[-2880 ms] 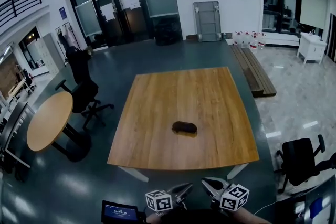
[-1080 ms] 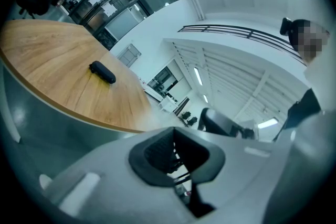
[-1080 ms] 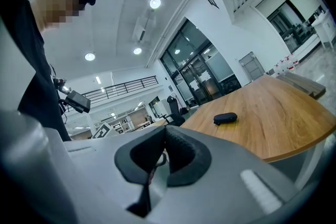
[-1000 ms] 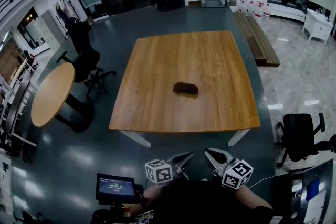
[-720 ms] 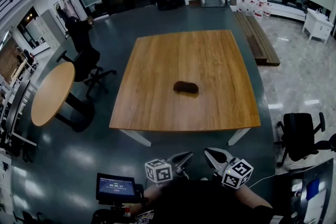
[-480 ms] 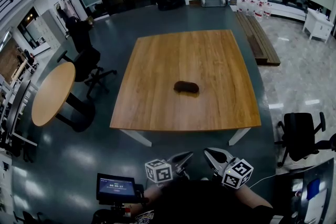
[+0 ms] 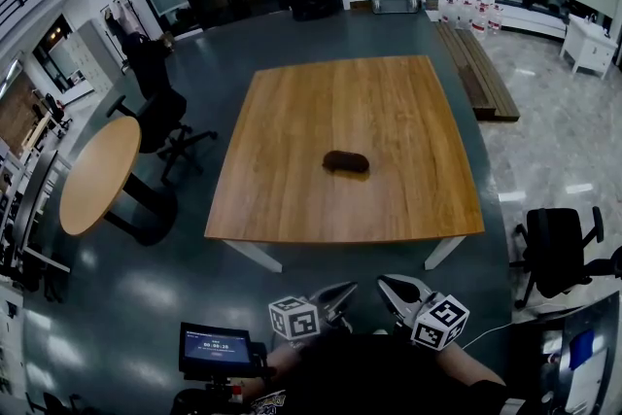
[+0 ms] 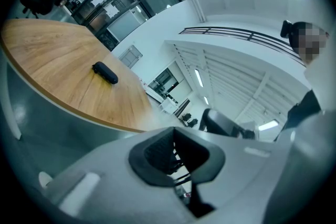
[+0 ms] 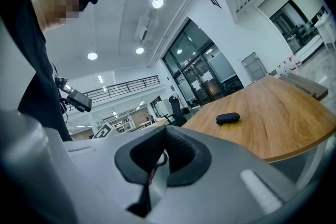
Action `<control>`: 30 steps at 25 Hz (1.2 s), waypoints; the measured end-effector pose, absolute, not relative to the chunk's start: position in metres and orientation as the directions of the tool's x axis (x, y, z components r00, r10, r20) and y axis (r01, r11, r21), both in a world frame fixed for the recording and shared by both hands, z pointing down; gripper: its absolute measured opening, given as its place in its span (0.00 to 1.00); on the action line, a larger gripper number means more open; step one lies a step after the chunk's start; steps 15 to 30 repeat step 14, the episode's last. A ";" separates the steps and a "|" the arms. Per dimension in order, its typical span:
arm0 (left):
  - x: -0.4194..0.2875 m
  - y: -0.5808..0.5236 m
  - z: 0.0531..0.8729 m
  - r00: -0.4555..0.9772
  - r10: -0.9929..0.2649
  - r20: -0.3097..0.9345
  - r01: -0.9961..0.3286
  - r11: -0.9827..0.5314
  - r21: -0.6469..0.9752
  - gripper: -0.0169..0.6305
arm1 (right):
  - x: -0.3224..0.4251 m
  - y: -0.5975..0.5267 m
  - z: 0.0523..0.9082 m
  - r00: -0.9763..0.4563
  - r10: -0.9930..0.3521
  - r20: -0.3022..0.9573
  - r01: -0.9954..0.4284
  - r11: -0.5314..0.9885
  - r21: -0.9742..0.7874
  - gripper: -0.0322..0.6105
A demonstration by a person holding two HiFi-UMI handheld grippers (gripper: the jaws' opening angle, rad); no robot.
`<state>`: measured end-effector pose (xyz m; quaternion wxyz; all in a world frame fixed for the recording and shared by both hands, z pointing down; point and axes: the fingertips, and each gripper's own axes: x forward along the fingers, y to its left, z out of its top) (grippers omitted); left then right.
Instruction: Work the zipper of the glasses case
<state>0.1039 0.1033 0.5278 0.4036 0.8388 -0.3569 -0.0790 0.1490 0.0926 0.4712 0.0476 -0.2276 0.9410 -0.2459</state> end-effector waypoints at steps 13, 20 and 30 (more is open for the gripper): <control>0.111 0.103 0.533 0.736 -0.659 0.156 -0.534 -0.424 0.731 0.02 | 0.158 0.094 0.473 -0.885 -0.464 0.015 -0.416 0.779 -0.469 0.06; 0.112 0.104 0.533 0.738 -0.657 0.154 -0.532 -0.426 0.732 0.02 | 0.159 0.095 0.474 -0.885 -0.465 0.015 -0.418 0.779 -0.468 0.06; 0.112 0.104 0.533 0.738 -0.657 0.154 -0.532 -0.426 0.732 0.02 | 0.159 0.095 0.474 -0.885 -0.465 0.015 -0.418 0.779 -0.468 0.06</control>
